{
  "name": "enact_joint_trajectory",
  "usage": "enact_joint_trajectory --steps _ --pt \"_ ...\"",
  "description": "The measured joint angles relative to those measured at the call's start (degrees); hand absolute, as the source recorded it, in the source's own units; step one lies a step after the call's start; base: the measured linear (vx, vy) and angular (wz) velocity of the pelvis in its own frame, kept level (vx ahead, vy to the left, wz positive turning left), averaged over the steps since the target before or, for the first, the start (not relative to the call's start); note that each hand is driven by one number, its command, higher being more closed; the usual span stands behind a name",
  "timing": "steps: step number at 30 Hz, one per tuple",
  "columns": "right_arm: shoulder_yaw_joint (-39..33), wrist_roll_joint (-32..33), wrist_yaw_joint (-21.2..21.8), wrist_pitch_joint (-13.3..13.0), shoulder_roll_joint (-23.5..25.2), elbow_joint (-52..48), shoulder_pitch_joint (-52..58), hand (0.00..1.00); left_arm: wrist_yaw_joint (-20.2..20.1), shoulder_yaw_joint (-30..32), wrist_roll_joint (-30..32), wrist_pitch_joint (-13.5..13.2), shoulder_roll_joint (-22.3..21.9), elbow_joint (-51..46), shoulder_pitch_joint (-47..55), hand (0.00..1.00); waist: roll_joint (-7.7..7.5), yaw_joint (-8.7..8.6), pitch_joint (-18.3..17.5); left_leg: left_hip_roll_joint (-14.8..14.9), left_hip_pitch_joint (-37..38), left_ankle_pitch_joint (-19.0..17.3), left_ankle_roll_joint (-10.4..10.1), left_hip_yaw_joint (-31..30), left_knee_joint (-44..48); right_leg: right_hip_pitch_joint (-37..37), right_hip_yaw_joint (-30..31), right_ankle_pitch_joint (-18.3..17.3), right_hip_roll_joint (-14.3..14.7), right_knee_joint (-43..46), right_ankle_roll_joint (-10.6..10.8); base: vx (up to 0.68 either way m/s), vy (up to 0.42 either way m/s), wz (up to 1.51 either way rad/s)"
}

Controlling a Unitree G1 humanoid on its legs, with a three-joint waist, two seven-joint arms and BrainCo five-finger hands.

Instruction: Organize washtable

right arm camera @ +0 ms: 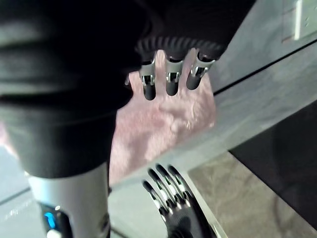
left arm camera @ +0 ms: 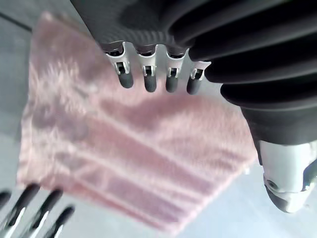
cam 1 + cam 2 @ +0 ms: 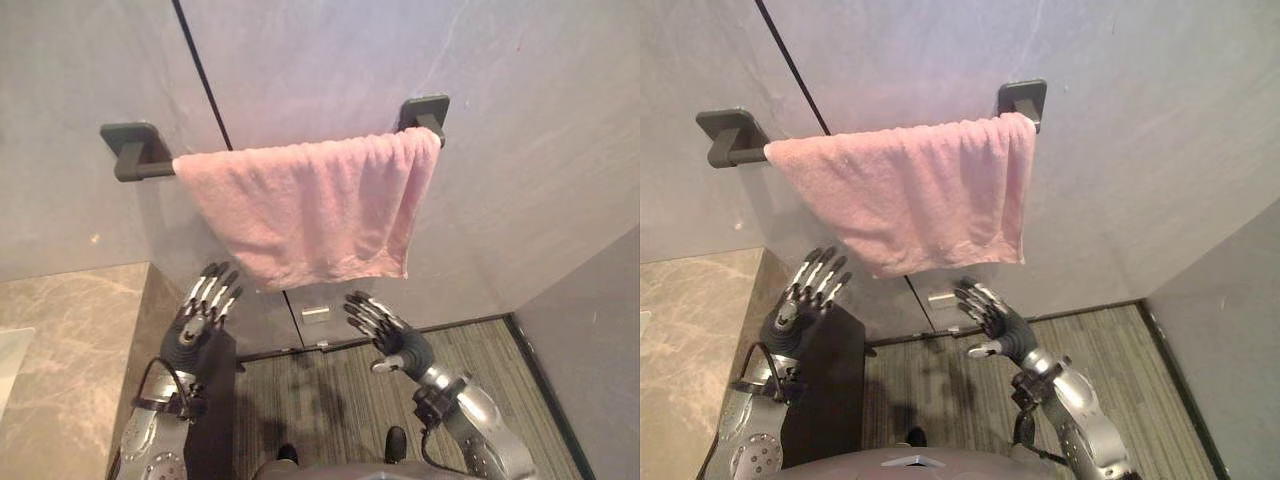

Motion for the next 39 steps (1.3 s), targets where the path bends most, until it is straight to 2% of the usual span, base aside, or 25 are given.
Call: enact_joint_trajectory --steps 2,5,8,14,19,25,29,32,39 --pt "5.7 1.7 0.4 0.0 -1.0 3.1 -5.3 0.00 -2.6 -3.6 -4.3 1.3 4.9 -3.7 -3.5 0.00 0.07 0.20 -1.0 0.0 0.3 0.0 0.0 -0.2 0.2 0.6 -0.2 0.0 -0.1 0.0 0.0 0.00 0.002 0.06" --pt "10.6 1.7 0.4 0.0 -0.8 5.8 -10.1 0.00 -4.5 -8.1 -6.9 1.9 9.3 -6.6 -7.9 0.00 0.13 0.15 -1.0 -0.1 1.1 0.0 0.0 0.0 0.3 1.3 -0.1 0.0 -0.1 0.0 0.0 -0.02 0.005 -0.02" --pt "14.0 1.7 0.2 0.1 -0.2 8.4 -13.3 0.00 -5.1 -11.4 -7.6 2.2 11.0 -6.6 -12.1 0.00 0.24 0.04 -1.7 -0.1 1.3 0.0 0.0 0.5 0.3 1.2 0.5 0.1 0.0 0.0 -0.1 -0.02 0.003 -0.09" --pt "16.3 1.7 -1.8 0.2 1.6 13.7 -18.7 0.00 -4.5 -16.0 -8.1 1.8 11.1 -4.8 -21.2 0.00 0.25 -0.09 -1.8 0.0 1.6 0.0 0.0 1.4 0.3 0.8 1.4 0.6 0.1 0.0 -0.3 -0.02 0.000 -0.10" --pt "17.4 1.6 -3.2 0.2 4.3 15.8 -24.2 0.00 -1.4 -17.8 -7.8 1.1 10.3 6.0 -29.5 0.00 0.13 -0.20 -1.9 0.1 1.4 0.0 0.0 2.0 0.8 0.2 2.5 1.0 0.2 0.0 -0.5 -0.02 0.001 -0.08" --pt "16.8 1.6 -6.7 0.3 6.1 18.4 -28.2 0.00 3.4 -17.5 -3.9 0.8 8.7 14.2 -32.8 0.00 -0.07 -0.08 -1.9 0.1 1.0 0.0 0.0 2.0 1.2 0.1 2.6 1.3 0.2 -0.1 -0.6 0.00 0.000 0.00" --pt "14.1 1.5 -8.1 0.4 6.4 20.4 -31.0 0.00 4.4 -16.0 -3.3 0.8 8.5 17.6 -33.9 0.00 -0.59 0.08 -1.8 0.1 0.5 0.0 0.0 2.0 1.3 -0.4 2.7 1.5 0.2 -0.1 -0.7 -0.01 -0.001 0.00" --pt "10.9 1.5 -9.5 0.4 6.4 22.0 -33.9 0.00 5.6 -13.5 -2.1 0.8 8.4 20.5 -36.1 0.00 -1.24 0.12 -1.5 0.1 -0.3 0.5 -0.1 2.0 1.2 -1.2 2.7 1.9 0.3 -0.1 -0.8 -0.02 -0.003 0.01" --pt "2.1 1.0 -13.3 0.4 5.7 22.6 -35.8 0.00 8.3 -8.5 -1.3 0.7 8.3 23.2 -37.3 0.00 -1.46 0.26 -1.3 0.1 -0.9 0.9 -0.1 2.0 1.0 -2.0 2.7 2.2 0.3 -0.1 -0.9 0.00 0.000 0.00"
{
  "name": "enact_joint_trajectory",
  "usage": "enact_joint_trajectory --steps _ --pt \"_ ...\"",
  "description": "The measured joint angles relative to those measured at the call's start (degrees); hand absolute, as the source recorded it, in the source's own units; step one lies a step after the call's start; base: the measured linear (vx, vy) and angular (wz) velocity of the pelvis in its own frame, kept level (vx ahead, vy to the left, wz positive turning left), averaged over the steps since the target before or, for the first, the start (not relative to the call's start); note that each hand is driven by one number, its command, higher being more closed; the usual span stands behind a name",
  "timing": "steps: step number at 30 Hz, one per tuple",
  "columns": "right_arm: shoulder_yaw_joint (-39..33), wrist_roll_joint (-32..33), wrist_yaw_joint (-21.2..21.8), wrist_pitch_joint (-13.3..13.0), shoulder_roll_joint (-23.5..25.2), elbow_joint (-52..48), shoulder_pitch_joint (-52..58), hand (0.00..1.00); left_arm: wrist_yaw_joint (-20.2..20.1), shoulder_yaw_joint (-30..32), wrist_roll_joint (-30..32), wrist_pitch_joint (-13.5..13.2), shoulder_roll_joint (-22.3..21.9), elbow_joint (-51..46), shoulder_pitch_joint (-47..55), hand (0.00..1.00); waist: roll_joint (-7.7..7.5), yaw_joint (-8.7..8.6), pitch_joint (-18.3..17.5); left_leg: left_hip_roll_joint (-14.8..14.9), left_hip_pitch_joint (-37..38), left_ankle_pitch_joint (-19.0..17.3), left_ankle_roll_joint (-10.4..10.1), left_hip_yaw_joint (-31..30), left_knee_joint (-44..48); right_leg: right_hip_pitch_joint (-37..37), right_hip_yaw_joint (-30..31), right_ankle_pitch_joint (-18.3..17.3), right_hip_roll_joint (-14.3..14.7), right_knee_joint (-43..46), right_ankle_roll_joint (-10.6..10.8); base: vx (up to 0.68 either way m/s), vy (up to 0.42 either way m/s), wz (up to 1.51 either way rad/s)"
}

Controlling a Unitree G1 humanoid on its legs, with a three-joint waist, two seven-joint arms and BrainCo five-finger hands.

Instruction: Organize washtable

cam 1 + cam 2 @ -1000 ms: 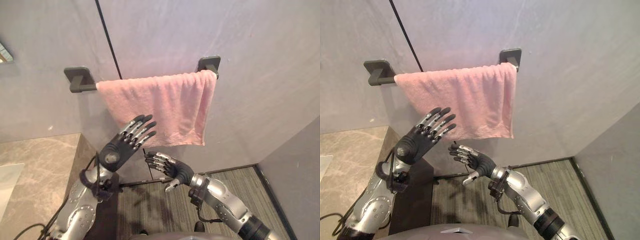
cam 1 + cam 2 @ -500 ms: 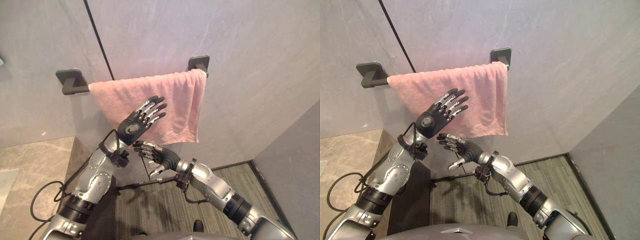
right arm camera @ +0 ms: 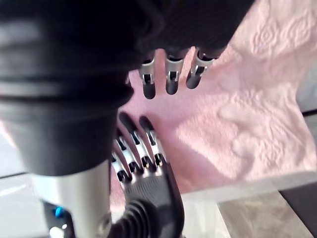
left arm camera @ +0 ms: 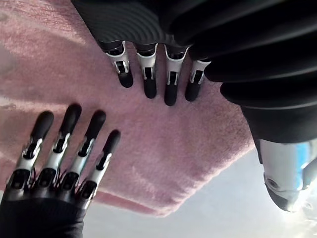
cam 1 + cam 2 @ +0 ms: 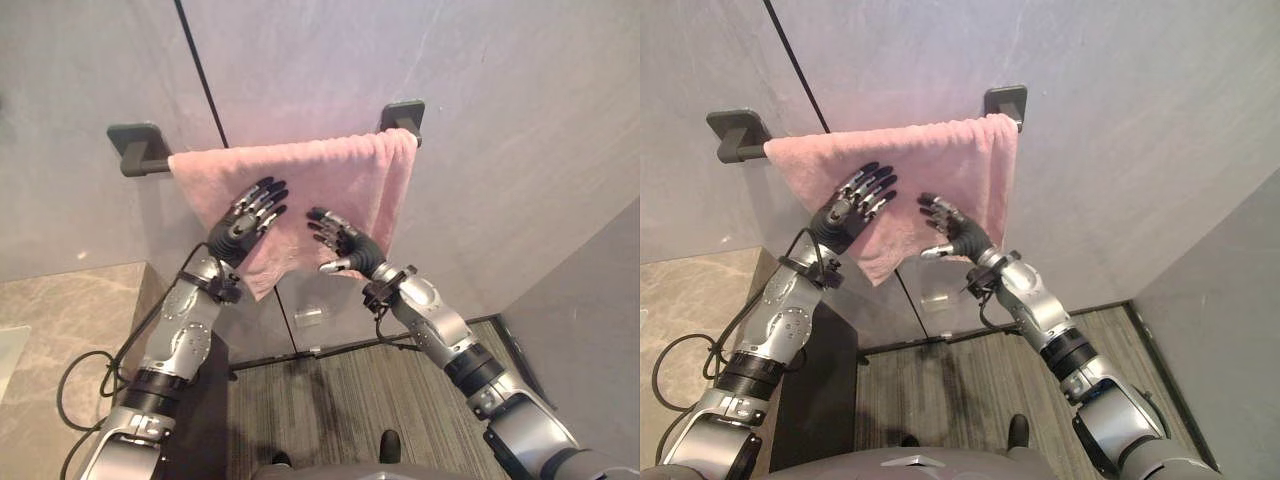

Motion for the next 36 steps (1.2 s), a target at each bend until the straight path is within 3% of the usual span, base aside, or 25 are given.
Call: enact_joint_trajectory --steps 8,12,21,24,31,36 --pt "-12.2 0.0 -1.7 -0.3 -1.3 -0.1 2.9 0.00 0.6 8.9 0.3 -0.6 -2.7 0.5 3.6 0.00 -0.33 0.11 0.7 0.0 0.0 0.0 0.0 0.0 -0.1 0.0 0.1 0.0 0.0 -0.1 0.0 0.00 0.000 0.00" --pt "-16.3 -0.1 -2.3 -0.3 -2.0 -0.2 6.9 0.00 0.6 10.8 1.3 -0.7 -3.6 0.4 6.8 0.00 -0.33 0.21 0.7 0.0 0.0 0.0 0.0 0.0 -0.2 -0.2 0.1 0.0 0.0 -0.1 0.0 0.00 0.000 0.00" --pt "-29.3 -2.3 -2.3 -0.3 -1.2 -0.6 21.7 0.00 0.5 14.0 4.7 -0.7 -10.6 1.0 20.8 0.00 0.13 -0.06 1.8 -0.1 0.1 0.0 0.1 0.0 -1.0 -0.4 0.0 -0.1 0.0 -0.3 0.1 0.00 0.000 0.00" --pt "-32.7 -3.1 -2.2 -0.3 0.9 1.2 26.9 0.00 0.5 16.2 6.2 -0.1 -14.1 7.9 24.0 0.00 0.33 -0.25 1.9 -0.1 0.1 0.2 -0.1 0.0 -1.3 -0.6 -0.2 -0.2 0.1 -0.3 0.3 0.00 0.000 0.00" --pt "-35.4 -4.4 -2.1 -0.2 3.8 4.8 32.5 0.00 0.5 16.3 10.0 1.0 -17.1 18.1 27.9 0.00 0.30 -0.31 1.9 -0.2 0.3 0.3 0.0 -0.1 -1.9 -0.7 -0.3 -0.5 0.0 -0.2 0.5 0.00 0.000 0.00" --pt "-35.7 -9.3 -0.9 0.1 5.3 17.6 34.2 0.00 2.1 17.4 16.0 1.1 -19.3 30.8 28.0 0.00 0.11 -0.38 1.8 -0.2 0.8 0.3 0.0 0.0 -1.9 -0.2 -0.3 -0.7 0.0 -0.1 0.7 0.00 0.000 0.00"
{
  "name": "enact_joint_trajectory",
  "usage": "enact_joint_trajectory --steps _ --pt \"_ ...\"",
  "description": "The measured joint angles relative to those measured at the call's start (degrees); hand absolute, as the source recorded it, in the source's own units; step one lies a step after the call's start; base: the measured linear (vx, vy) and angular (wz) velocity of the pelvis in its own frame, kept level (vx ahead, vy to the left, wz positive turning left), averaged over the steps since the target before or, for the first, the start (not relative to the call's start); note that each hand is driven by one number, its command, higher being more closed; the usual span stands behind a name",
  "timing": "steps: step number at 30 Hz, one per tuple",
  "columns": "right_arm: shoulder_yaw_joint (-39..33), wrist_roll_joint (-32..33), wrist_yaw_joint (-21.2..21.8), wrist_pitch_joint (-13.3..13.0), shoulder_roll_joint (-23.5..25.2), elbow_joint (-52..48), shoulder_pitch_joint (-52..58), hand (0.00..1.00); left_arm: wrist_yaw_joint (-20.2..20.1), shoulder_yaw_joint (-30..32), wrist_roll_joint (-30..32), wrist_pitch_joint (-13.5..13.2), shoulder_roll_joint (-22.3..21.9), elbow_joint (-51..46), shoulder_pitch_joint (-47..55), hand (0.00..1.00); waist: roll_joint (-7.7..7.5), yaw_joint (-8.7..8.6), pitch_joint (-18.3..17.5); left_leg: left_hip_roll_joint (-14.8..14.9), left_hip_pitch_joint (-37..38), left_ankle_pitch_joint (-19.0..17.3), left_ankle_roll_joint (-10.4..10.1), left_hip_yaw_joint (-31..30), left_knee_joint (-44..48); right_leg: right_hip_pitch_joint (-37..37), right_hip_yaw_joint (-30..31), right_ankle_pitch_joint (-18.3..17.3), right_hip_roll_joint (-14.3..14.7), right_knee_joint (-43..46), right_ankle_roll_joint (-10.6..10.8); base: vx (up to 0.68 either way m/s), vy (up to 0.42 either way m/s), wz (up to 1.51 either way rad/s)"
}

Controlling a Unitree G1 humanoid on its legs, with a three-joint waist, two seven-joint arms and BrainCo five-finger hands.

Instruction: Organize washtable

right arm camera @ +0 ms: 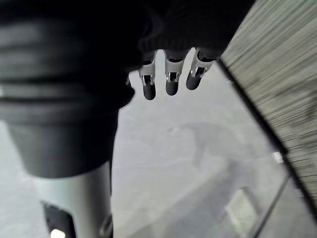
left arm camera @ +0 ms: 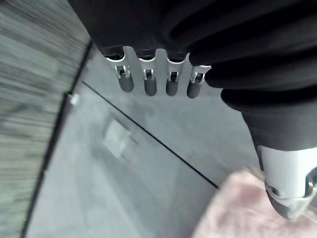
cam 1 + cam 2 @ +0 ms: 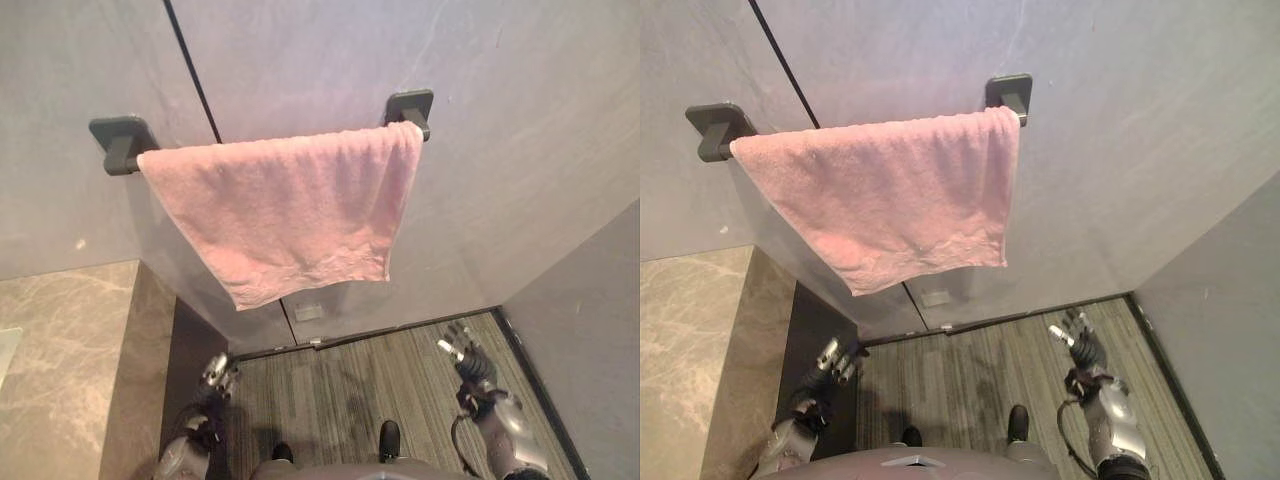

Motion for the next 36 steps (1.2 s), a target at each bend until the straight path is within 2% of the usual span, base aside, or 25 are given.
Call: enact_joint_trajectory --steps 3,4,6,8,11,13,14,18,21,23,24,25,26,27,28,29,30,31,32,33,34,35,36 --pt "-0.7 -4.2 -0.4 0.9 0.6 14.3 0.0 0.00 3.4 1.8 6.0 0.4 -1.4 12.6 -2.1 0.00 0.02 -0.04 -0.1 0.0 1.4 -0.1 0.0 0.0 -0.3 1.3 0.0 -0.4 0.0 -0.1 0.0 0.00 0.000 0.00" --pt "-2.1 -5.1 -1.1 1.5 1.3 19.5 -0.1 0.00 5.8 2.9 10.3 0.8 -2.0 16.2 -2.8 0.00 0.01 -0.05 -0.2 0.0 1.8 -0.1 0.0 0.0 -0.3 1.7 -0.1 -0.5 0.0 -0.2 0.0 0.00 0.000 0.00" --pt "-5.8 -7.3 -2.6 2.4 2.7 27.5 0.4 0.00 11.2 4.9 19.3 1.2 -3.4 19.2 -2.8 0.00 0.02 -0.32 -0.2 0.0 2.3 -0.2 0.0 0.0 -0.3 2.2 -0.1 -0.5 0.0 -0.2 0.0 0.00 0.000 0.00" --pt "-8.7 -8.5 -3.9 2.7 3.3 29.8 0.8 0.00 13.6 5.2 22.6 1.2 -3.6 20.4 -2.7 0.00 0.03 -0.54 -0.2 0.0 2.6 -0.2 0.0 0.1 -0.3 2.5 -0.1 -0.6 0.0 -0.2 0.0 0.00 0.000 0.00" --pt "-12.7 -9.8 -5.8 2.8 3.4 31.3 0.9 0.00 16.3 7.5 24.2 1.4 -4.1 22.1 -2.7 0.00 0.22 -1.53 -0.2 0.0 3.8 -0.3 -0.1 0.2 -0.3 3.6 -0.1 -0.7 0.0 -0.3 -0.1 -0.04 0.005 -0.03" --pt "-14.0 -14.9 -6.5 3.8 3.4 31.2 0.7 0.00 17.5 7.9 24.1 1.7 -4.3 22.9 -2.9 0.00 0.42 -1.71 -0.2 0.1 4.2 -0.7 -0.5 0.2 0.0 4.0 0.0 -1.0 0.0 -0.3 -0.1 -0.05 0.005 -0.01" --pt "-13.9 -15.4 -6.5 3.9 3.4 31.2 0.6 0.00 17.6 8.2 24.0 1.7 -4.4 22.9 -2.9 0.00 0.46 -1.67 -0.2 0.1 4.2 -0.7 -0.5 0.2 0.1 4.2 0.0 -1.0 0.0 -0.3 -0.1 0.00 0.000 0.00" --pt "-11.6 -15.4 -7.1 3.9 3.5 31.2 -1.2 0.00 18.1 9.4 23.7 2.1 -5.0 23.1 -2.2 0.00 0.90 -1.55 0.1 0.6 3.3 -0.8 -0.9 -0.5 0.5 4.4 -0.7 -1.2 0.4 -0.3 -0.5 -0.07 -0.019 0.08" --pt "-7.4 -15.2 -7.7 3.8 3.2 31.1 -4.1 0.00 19.1 9.3 23.4 1.9 -5.2 22.3 -3.1 0.00 1.64 -1.61 1.2 1.2 -0.6 -1.0 -1.4 -4.0 3.2 4.3 -4.4 -1.5 0.5 -0.1 -0.9 -0.07 -0.055 0.63" --pt "-5.0 -14.8 -8.3 3.7 3.0 31.0 -6.8 0.00 20.7 7.9 23.3 1.4 -5.7 20.2 -3.6 0.00 2.42 -1.57 2.5 1.3 -4.0 1.6 -1.4 -7.9 3.4 4.1 -9.4 -1.8 0.4 0.2 -1.4 -0.08 -0.092 1.26" --pt "-4.6 -14.7 -8.8 3.6 2.8 31.0 -8.5 0.00 21.3 6.2 23.3 1.4 -6.2 18.9 -4.0 0.00 3.63 -1.66 3.1 1.2 -6.9 5.8 -2.2 -9.8 2.9 2.6 -12.1 -3.6 0.6 2.5 -2.8 -0.10 -0.094 1.56" --pt "-4.4 -14.7 -9.0 3.6 2.7 31.0 -9.3 0.00 21.5 4.8 23.3 1.2 -6.3 17.7 -4.1 0.00 3.81 -1.43 3.2 1.1 -8.8 8.7 -3.0 -9.7 2.5 1.1 -12.6 -4.7 0.9 3.8 -4.3 -0.14 -0.044 2.13" --pt "-4.0 -14.7 -9.6 3.5 3.3 30.9 -10.3 0.00 22.0 3.8 23.3 0.7 -5.0 17.0 -5.5 0.00 2.17 -1.59 4.3 -0.1 -10.4 10.9 -2.1 -4.4 2.8 0.3 -15.1 -4.1 -0.3 3.1 -6.1 0.43 0.126 2.04" --pt "-3.9 -14.8 -10.3 3.1 3.2 30.0 -11.6 0.00 22.7 4.4 23.4 1.0 -5.4 17.0 -6.6 0.00 3.28 -1.15 5.9 2.6 -13.1 -0.9 1.9 5.1 20.5 0.3 -19.3 -4.5 -0.8 6.1 -6.7 0.75 0.186 1.84" --pt "-3.8 -15.1 -10.5 2.9 3.2 28.4 -11.7 0.00 22.8 4.8 23.5 1.5 -5.8 17.3 -5.4 0.00 3.28 -0.74 6.9 3.9 -12.2 -5.5 1.3 8.0 30.3 0.7 -21.1 -5.5 -1.1 8.6 -8.1 1.20 0.232 1.16" --pt "-3.7 -16.7 -10.4 3.1 3.2 26.9 -11.5 0.00 22.5 4.6 23.6 1.6 -6.3 17.3 -3.7 0.00 3.91 -0.52 6.7 4.1 -9.8 -7.9 -1.5 8.6 37.1 0.6 -23.3 -6.2 -1.6 10.7 -9.1 0.84 0.180 0.70" --pt "-3.6 -17.8 -10.4 3.2 3.2 26.3 -11.3 0.00 22.5 4.6 23.7 1.6 -6.6 17.3 -3.3 0.00 4.25 -0.61 6.7 4.0 -8.7 -8.5 -2.6 8.3 39.3 0.6 -24.1 -6.3 -1.7 11.2 -9.2 0.83 0.206 0.80" --pt "-3.6 -19.1 -10.4 3.1 3.0 25.7 -11.2 0.00 22.3 4.4 23.9 1.7 -7.0 17.3 -2.9 0.00 5.45 -1.12 6.5 4.0 -6.5 -8.7 -4.2 7.2 39.8 0.0 -25.9 -6.6 -1.9 12.8 -9.1 0.49 0.178 0.78" --pt "-3.7 -19.6 -10.3 3.2 2.4 25.2 -11.2 0.00 22.2 4.0 24.2 1.8 -7.0 17.3 -3.3 0.00 5.93 -1.42 6.7 3.8 -7.1 -9.1 -5.4 6.6 37.4 -0.3 -27.0 -6.8 -2.4 13.8 -8.8 0.32 0.195 1.18" --pt "-3.8 -19.8 -10.1 3.8 3.1 25.6 -10.9 0.00 22.0 2.3 24.5 1.8 -5.8 16.9 -4.2 0.00 4.10 -1.64 6.8 0.0 -5.9 -9.4 -5.7 5.2 29.4 -2.1 -27.5 -7.6 -3.7 13.8 -7.4 0.12 0.142 1.12" --pt "-3.4 -19.8 -10.0 3.7 3.5 26.6 -10.4 0.00 21.9 1.7 24.6 1.9 -4.4 16.8 -4.6 0.00 3.02 -1.98 6.2 -1.9 -3.9 -11.5 -5.0 4.2 25.3 -2.7 -27.9 -6.1 -4.6 11.6 -6.8 0.13 0.099 0.97" --pt "-3.5 -19.8 -10.1 3.7 3.3 26.8 -10.4 0.00 21.8 1.4 24.8 2.1 -4.5 16.8 -5.1 0.00 3.62 -1.88 6.3 -0.7 -3.7 -13.1 -3.2 4.4 27.4 -3.0 -29.0 -5.0 -4.4 11.9 -7.0 0.21 0.081 0.50" --pt "-3.7 -19.8 -10.2 3.9 2.7 26.9 -10.8 0.00 21.5 0.4 25.3 2.2 -4.9 16.7 -5.8 0.00 5.31 -1.96 6.3 0.5 -2.1 -15.1 -1.3 4.1 24.1 -5.2 -29.8 -4.7 -3.7 14.4 -7.1 0.13 0.155 0.28"
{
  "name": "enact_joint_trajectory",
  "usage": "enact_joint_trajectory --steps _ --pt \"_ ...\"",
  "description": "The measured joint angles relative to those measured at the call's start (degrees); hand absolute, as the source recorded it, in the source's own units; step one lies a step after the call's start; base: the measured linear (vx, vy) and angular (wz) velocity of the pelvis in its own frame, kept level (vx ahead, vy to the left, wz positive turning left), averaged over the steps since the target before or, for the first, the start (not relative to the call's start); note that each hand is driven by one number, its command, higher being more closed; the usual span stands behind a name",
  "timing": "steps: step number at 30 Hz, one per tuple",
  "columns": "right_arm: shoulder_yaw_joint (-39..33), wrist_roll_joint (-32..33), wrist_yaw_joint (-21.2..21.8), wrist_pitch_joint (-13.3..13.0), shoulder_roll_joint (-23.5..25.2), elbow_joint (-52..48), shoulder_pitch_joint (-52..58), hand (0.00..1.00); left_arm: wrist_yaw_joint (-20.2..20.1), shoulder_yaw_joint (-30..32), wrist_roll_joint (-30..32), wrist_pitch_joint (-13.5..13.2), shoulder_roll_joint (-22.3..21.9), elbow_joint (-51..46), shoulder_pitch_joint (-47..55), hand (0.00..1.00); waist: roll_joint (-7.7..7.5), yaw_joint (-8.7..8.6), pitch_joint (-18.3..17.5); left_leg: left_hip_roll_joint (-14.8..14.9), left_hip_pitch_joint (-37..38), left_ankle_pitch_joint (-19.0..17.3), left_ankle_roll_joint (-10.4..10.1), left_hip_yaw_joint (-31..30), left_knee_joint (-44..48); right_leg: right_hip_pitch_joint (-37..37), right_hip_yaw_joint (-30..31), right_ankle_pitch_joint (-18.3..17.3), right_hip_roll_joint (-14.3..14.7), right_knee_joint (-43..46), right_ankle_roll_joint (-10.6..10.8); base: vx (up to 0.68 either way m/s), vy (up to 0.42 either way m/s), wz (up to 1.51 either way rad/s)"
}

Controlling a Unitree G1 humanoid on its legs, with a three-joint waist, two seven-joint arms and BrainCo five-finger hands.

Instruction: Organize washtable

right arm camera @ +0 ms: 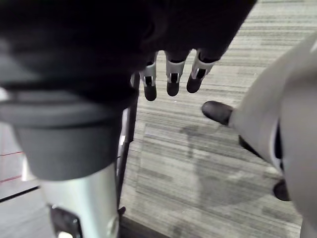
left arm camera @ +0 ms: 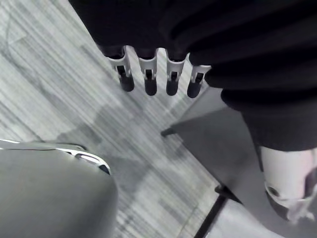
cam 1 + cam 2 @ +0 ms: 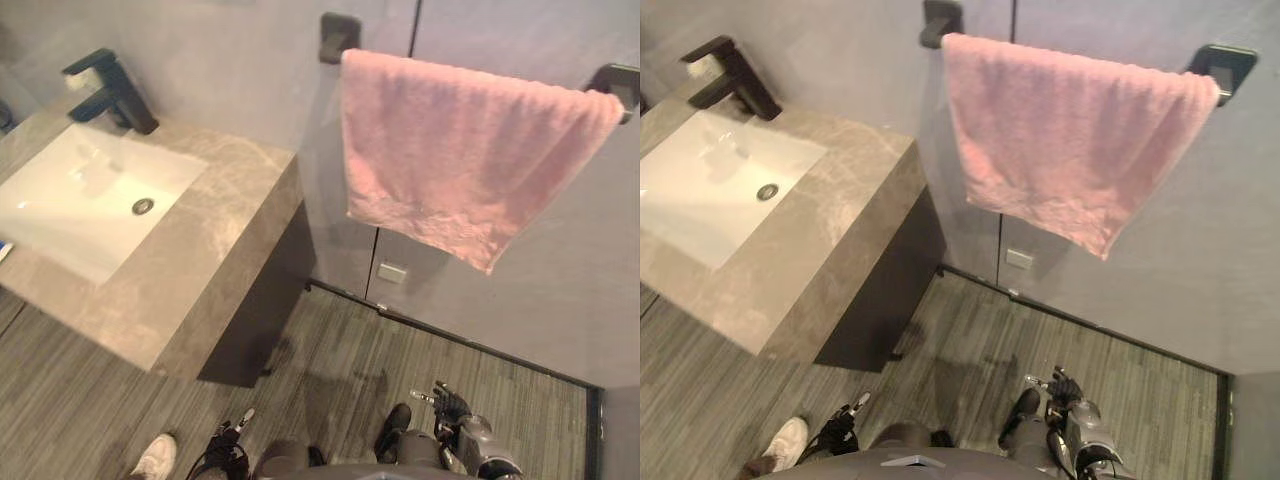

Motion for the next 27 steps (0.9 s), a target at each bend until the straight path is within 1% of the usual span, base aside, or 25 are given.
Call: enact_joint_trajectory --steps 1,2,3,4,5,6,7,8,9,10,11,12,13,14,15,17,18,19,20,21,22,24,25,26,27 --pt "-0.3 0.0 -0.1 0.0 -0.2 0.0 -0.3 0.00 -0.3 -0.8 1.1 0.1 0.0 0.1 -1.6 0.00 -0.70 -0.24 1.1 -1.5 2.2 -1.3 2.2 0.6 -5.8 -2.1 0.1 0.0 -1.2 2.7 -0.1 0.03 0.184 0.20" --pt "-0.2 0.0 -0.1 0.0 0.4 0.1 -0.5 0.00 -0.4 -1.2 1.3 0.1 0.3 0.0 -2.6 0.00 -2.39 -0.11 2.0 -3.0 2.6 -0.2 3.2 0.9 -7.2 -2.9 0.6 0.0 -2.5 4.0 -0.1 -0.07 0.204 0.09" --pt "1.0 0.0 -0.1 0.0 1.0 0.2 -0.3 0.00 -0.4 -2.6 2.0 0.0 1.0 0.0 -4.0 0.00 -5.09 0.01 3.5 -6.0 4.7 2.4 4.3 1.2 -10.7 -3.5 2.4 0.4 -5.1 5.7 0.4 -0.10 0.166 -0.07" --pt "2.7 0.0 -0.1 0.0 1.1 0.2 -0.1 0.00 -0.6 -3.7 3.3 -0.1 1.2 0.0 -4.2 0.00 -6.52 -0.30 3.9 -7.8 6.1 4.4 6.0 1.6 -14.2 -3.4 5.1 2.0 -5.9 5.4 2.8 -0.07 0.169 -0.10" --pt "3.4 0.0 -0.1 0.0 1.1 -0.1 0.2 0.00 -0.6 -4.3 3.5 -0.2 1.3 0.0 -4.2 0.00 -6.73 -0.63 3.9 -8.1 6.2 4.9 6.5 1.6 -14.6 -3.4 6.8 3.3 -5.8 4.6 4.3 -0.02 0.173 -0.08" --pt "4.0 0.0 0.0 0.0 1.1 -0.1 0.5 0.00 -0.6 -4.5 3.9 -0.4 1.5 0.0 -4.3 0.00 -6.79 -1.08 3.8 -8.1 5.7 5.6 7.5 1.8 -14.4 -3.4 10.0 6.4 -5.2 3.1 5.9 0.03 0.202 -0.08" --pt "5.2 0.0 0.1 0.0 1.0 -0.3 0.2 0.00 -0.6 -4.2 4.0 -0.7 1.9 0.6 -4.4 0.00 -6.58 -1.03 3.8 -7.4 3.9 6.7 8.8 2.7 -13.9 -4.8 15.7 8.4 -4.2 3.5 8.9 0.11 0.144 0.05" --pt "6.0 -0.3 0.0 0.1 1.0 -0.4 -0.3 0.00 -0.6 -2.4 3.9 -0.9 2.0 1.2 -4.3 0.00 -6.52 -0.88 3.9 -6.7 2.7 7.8 10.0 2.3 -13.8 -5.8 16.2 2.8 -5.1 13.4 6.3 0.15 0.060 0.11" --pt "5.9 -0.5 -0.1 0.2 0.9 -0.3 -0.3 0.00 -0.6 -1.8 3.9 -1.0 1.9 1.5 -4.2 0.00 -6.53 -0.82 3.9 -6.6 2.6 8.2 10.2 1.9 -13.9 -5.7 16.4 1.0 -5.2 16.2 6.2 0.31 -0.118 0.47" --pt "5.9 -1.9 0.1 0.6 1.2 -0.3 0.1 0.00 -0.5 0.1 3.7 -0.9 1.9 2.0 -3.4 0.00 -6.28 -0.38 3.9 -6.2 2.6 10.0 10.1 0.1 -14.4 -4.2 17.7 -4.7 -5.1 26.3 6.3 0.40 -0.187 0.72" --pt "5.4 -1.9 0.5 0.6 1.7 -0.5 0.7 0.00 -0.5 1.7 3.6 -0.6 2.3 2.8 -2.3 0.00 -7.15 0.29 3.4 -6.4 2.1 11.3 9.9 -1.8 -14.6 -1.9 20.3 -7.9 -4.7 32.8 7.6 0.43 -0.201 0.82" --pt "5.4 -1.9 0.6 0.6 2.0 -0.5 1.0 0.00 -0.4 2.9 3.2 -0.6 2.4 2.8 -1.9 0.00 -7.58 0.68 3.2 -6.7 1.6 11.9 9.9 -2.7 -14.5 -0.6 22.0 -8.9 -4.4 34.8 8.3 0.39 -0.183 0.80" --pt "5.9 -2.1 1.0 0.6 2.6 -0.5 1.6 0.00 -0.4 3.8 3.2 -0.4 2.9 2.9 -0.7 0.00 -8.51 1.52 2.6 -7.5 0.6 13.0 9.9 -4.3 -14.3 2.5 25.2 -10.2 -3.6 36.2 9.4 0.23 -0.140 0.81" --pt "6.7 -2.2 1.5 0.5 3.0 -0.4 1.7 0.00 -0.5 4.6 3.3 -0.2 2.9 3.7 0.7 0.00 -9.05 2.42 1.8 -8.4 -1.4 14.0 9.9 -6.1 -13.4 6.3 29.2 -12.3 -2.1 35.4 11.6 0.14 -0.118 0.82" --pt "7.6 -2.3 1.6 0.4 3.1 -0.4 1.5 0.00 -0.6 4.8 3.3 -0.1 2.9 4.1 1.4 0.00 -9.25 2.64 1.3 -8.6 -2.8 14.5 9.9 -7.0 -12.6 7.4 31.3 -13.3 -1.2 34.9 12.0 -0.06 -0.077 0.85" --pt "9.5 -2.3 2.0 0.3 3.0 -0.3 0.6 0.00 -0.7 5.7 3.3 0.3 2.1 4.9 3.5 0.00 -8.38 3.83 0.1 -8.6 -6.8 16.7 9.2 -8.9 -11.5 8.7 36.3 -16.9 1.7 31.3 11.6 -0.26 -0.050 0.67" --pt "11.3 -2.3 2.0 0.1 2.7 -0.3 -0.7 0.00 -0.6 6.7 3.3 1.1 1.2 6.0 4.8 0.00 -7.16 4.51 -0.9 -8.0 -10.6 19.5 8.2 -10.7 -11.7 8.8 38.7 -20.2 4.6 26.2 8.0 -0.38 -0.058 0.59" --pt "12.0 -2.3 1.9 -0.1 2.6 -0.3 -1.1 0.00 -0.6 6.7 3.3 1.3 1.0 6.1 5.2 0.00 -6.58 4.77 -1.4 -7.6 -12.1 20.5 7.4 -11.4 -12.2 9.0 39.0 -21.2 5.6 23.5 6.3 -0.51 -0.092 0.64" --pt "13.1 -2.2 1.8 -0.3 2.6 -0.1 -1.8 0.00 -0.5 6.7 3.3 1.7 0.6 6.5 6.1 0.00 -5.54 6.08 -2.0 -6.3 -14.8 22.7 6.6 -12.4 -13.6 9.8 39.1 -22.7 7.5 17.2 4.2 -0.50 -0.117 0.36" --pt "14.8 -2.2 1.7 -0.3 2.8 -0.1 -3.3 0.00 -0.4 6.8 3.1 1.8 0.2 6.5 7.0 0.00 -5.09 6.94 -1.6 -4.9 -16.8 23.8 5.4 -13.0 -14.8 10.8 38.6 -24.2 9.1 11.1 2.7 -0.53 -0.147 0.37" --pt "15.2 -2.2 1.6 -0.4 2.5 -0.1 -4.0 0.00 -0.4 6.6 3.2 1.8 0.0 6.8 6.9 0.00 -3.87 6.70 -0.8 -3.9 -17.5 24.2 4.8 -13.7 -15.0 11.3 37.5 -24.3 10.4 9.2 2.1 -0.51 -0.121 0.59" --pt "15.2 -2.2 1.4 -0.6 1.9 0.0 -3.6 0.00 -0.6 4.1 3.2 2.0 -0.6 7.4 7.6 0.00 -0.58 6.44 0.9 -1.1 -16.7 24.2 3.6 -15.2 -17.7 11.8 33.1 -21.9 13.7 8.6 0.4 -0.53 -0.079 1.01" --pt "14.9 -2.3 1.4 -0.6 1.4 0.1 -2.6 0.00 -0.6 3.2 3.1 2.2 -1.1 7.4 7.7 0.00 -0.33 6.44 1.5 0.1 -16.4 22.6 1.7 -12.7 -19.7 11.7 30.2 -20.9 13.7 8.2 -1.3 -0.51 -0.039 0.93" --pt "14.6 -2.3 1.4 -0.6 1.1 0.5 -2.4 0.00 -0.6 2.6 3.2 2.2 -1.2 7.4 7.8 0.00 -0.70 6.34 1.4 0.4 -16.1 22.9 2.4 -9.8 -20.6 11.3 29.0 -20.4 13.3 8.2 -2.0 -0.43 0.023 0.85" --pt "14.0 -2.3 1.2 -0.5 1.1 0.8 -1.9 0.00 -0.8 1.8 3.2 2.5 -1.2 7.4 7.8 0.00 -0.97 6.11 1.3 0.1 -15.9 23.7 3.6 -5.5 -20.5 10.4 27.0 -19.5 11.7 8.2 -2.7 -0.38 0.047 0.86"
